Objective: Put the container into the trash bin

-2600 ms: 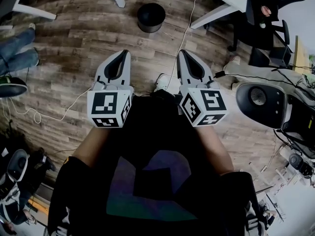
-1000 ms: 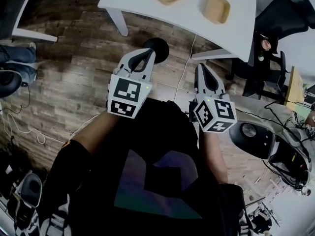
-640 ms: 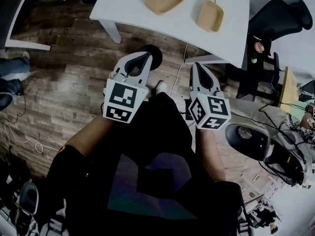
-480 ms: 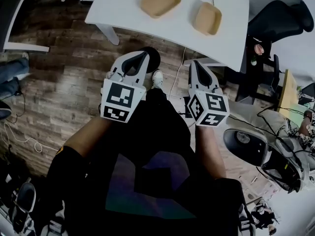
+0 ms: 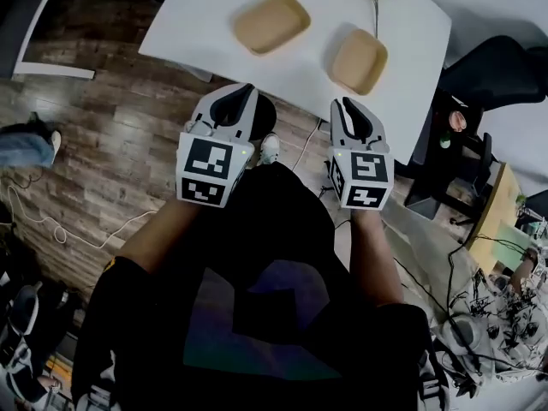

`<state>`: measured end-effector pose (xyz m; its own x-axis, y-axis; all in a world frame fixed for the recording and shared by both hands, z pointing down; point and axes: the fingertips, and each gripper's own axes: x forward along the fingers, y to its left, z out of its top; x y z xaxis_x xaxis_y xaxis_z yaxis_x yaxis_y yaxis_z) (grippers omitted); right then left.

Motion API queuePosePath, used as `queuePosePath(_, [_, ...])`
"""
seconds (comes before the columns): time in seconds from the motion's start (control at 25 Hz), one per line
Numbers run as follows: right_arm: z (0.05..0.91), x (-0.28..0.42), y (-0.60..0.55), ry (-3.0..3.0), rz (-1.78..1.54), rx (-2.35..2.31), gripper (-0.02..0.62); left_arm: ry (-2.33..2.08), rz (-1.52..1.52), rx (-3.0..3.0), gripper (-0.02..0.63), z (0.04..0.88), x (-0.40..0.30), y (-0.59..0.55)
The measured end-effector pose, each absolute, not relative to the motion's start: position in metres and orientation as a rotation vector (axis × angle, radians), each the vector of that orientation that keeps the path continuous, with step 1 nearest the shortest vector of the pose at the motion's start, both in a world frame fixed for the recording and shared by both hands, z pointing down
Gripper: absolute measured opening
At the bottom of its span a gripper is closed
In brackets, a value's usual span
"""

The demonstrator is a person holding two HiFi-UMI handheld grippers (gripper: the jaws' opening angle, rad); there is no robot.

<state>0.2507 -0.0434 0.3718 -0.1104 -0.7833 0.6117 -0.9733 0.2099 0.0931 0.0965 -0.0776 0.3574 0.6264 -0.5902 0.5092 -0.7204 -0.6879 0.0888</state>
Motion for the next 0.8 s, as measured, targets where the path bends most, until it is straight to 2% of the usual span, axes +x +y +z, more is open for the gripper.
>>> queuePosePath(0.24, [0.394,0.275,-0.072,-1.929,0.361,1.433,0.089,-1.089,0.707,2.503,0.011,0.374,0.124,-0.089])
queuePosePath(0.8, [0.462,0.286,-0.084,-1.858,0.345,1.019,0.101,-1.138,0.872,2.359,0.011,0.425,0.134,-0.104])
